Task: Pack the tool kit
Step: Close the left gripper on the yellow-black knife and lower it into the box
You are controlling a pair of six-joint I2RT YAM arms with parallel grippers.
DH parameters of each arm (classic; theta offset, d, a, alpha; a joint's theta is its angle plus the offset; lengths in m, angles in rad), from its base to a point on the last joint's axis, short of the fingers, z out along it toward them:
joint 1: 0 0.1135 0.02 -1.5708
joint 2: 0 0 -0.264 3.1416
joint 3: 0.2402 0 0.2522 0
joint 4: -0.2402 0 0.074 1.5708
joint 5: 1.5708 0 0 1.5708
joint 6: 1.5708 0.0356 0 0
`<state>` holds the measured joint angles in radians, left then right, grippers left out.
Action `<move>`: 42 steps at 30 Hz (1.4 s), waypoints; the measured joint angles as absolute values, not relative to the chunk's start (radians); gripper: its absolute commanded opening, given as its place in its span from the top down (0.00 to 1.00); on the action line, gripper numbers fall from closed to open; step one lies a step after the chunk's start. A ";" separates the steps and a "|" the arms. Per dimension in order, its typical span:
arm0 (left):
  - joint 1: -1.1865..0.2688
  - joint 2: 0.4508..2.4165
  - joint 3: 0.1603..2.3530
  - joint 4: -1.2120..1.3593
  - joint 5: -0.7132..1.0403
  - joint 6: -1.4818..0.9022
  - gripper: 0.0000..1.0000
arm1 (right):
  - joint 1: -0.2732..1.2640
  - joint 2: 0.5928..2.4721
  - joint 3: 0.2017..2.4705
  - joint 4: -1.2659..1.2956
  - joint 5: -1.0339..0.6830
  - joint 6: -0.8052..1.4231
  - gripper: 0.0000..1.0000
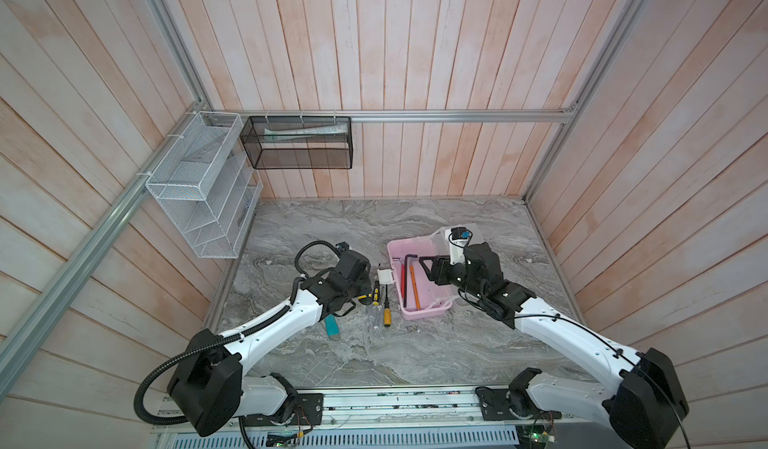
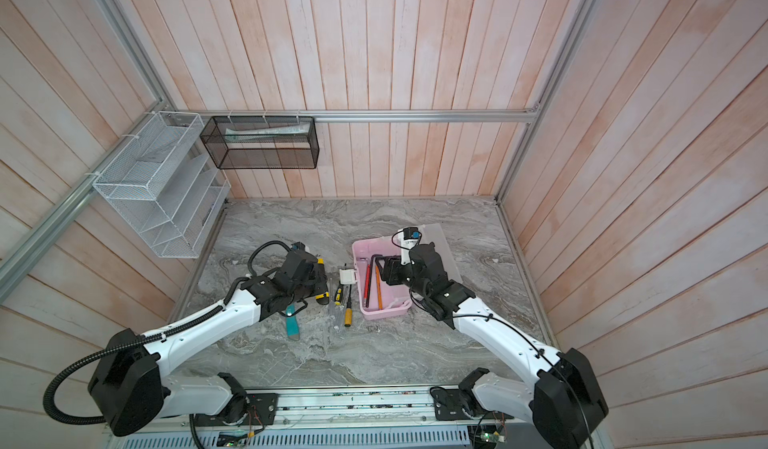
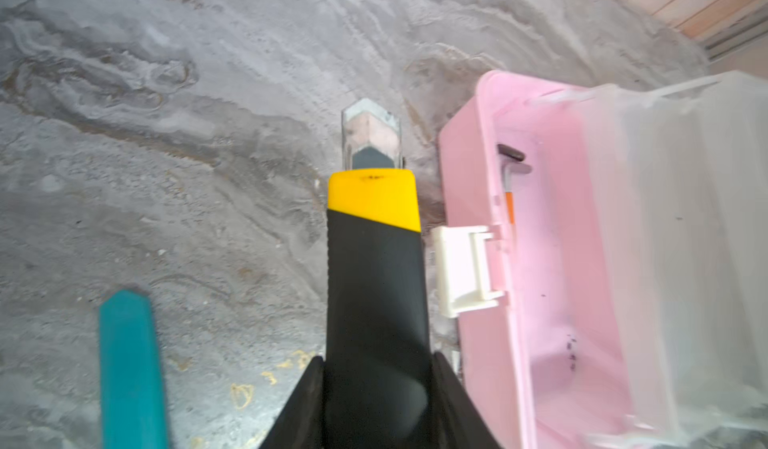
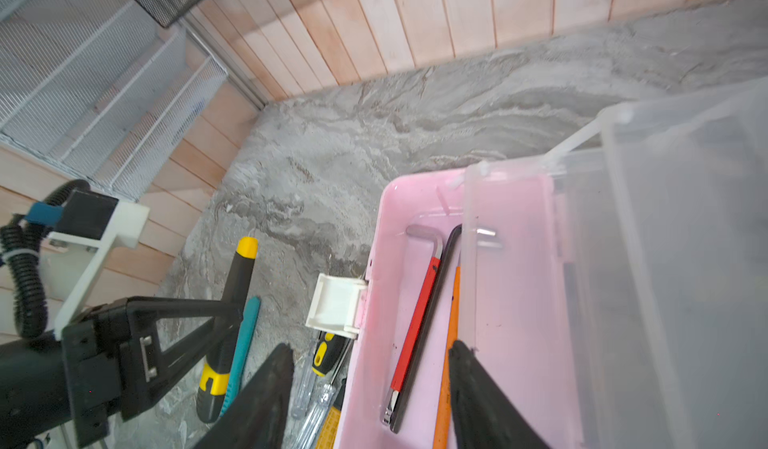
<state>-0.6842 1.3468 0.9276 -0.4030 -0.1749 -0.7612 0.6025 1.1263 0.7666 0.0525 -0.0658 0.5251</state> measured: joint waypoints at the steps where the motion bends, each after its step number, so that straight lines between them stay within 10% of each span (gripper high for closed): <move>1: -0.694 1.354 0.944 -0.394 -0.170 -0.764 0.73 | 0.593 1.110 0.766 0.052 -0.066 0.525 0.41; 34: -0.844 2.030 1.511 -0.134 0.038 -0.885 0.74 | 0.479 0.970 0.696 0.022 -0.070 0.532 0.41; 42: -0.843 2.058 1.551 -0.133 0.048 -0.912 0.56 | 0.467 0.966 0.682 0.026 -0.086 0.533 0.40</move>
